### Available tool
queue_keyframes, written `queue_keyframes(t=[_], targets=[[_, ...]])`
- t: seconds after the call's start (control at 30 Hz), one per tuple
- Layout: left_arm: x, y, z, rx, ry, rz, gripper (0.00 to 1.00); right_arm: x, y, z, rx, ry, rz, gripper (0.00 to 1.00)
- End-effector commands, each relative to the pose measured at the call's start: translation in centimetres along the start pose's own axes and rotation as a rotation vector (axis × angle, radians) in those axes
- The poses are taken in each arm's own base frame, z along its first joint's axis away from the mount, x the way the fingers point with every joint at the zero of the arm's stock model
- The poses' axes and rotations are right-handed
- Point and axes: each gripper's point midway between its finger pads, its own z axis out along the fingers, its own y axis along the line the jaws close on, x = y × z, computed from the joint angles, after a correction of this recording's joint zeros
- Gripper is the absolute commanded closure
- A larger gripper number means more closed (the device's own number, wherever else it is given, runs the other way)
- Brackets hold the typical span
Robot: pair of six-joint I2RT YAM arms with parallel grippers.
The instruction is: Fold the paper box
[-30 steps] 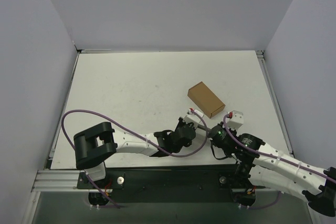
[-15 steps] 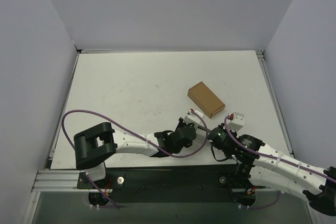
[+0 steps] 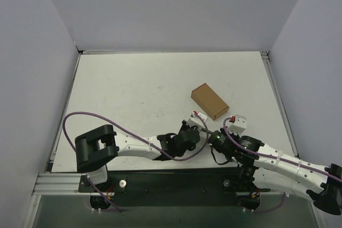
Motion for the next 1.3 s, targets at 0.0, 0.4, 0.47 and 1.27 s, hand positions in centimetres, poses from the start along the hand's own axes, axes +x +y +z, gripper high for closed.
queue_keyframes(t=[0.0,0.4,0.47,1.27], targets=[[8.4,0.5,-1.5,0.044,0.25,0.193,1.0,3.7,-4.7,0.8,0.159,0.108,-0.143,1.0],[8.1,0.7,-1.6,0.036,0.253,0.211,1.0,1.3,-1.6,-1.5,0.026,0.099,-0.108,0.66],[8.1,0.7,-1.6,0.035,0.251,0.211,1.0,0.6,-0.8,-2.1,-0.002,0.099,-0.1,0.52],[7.7,0.8,-1.8,0.036,0.247,0.218,1.0,-4.7,1.7,-0.9,-0.105,0.002,-0.262,0.74]])
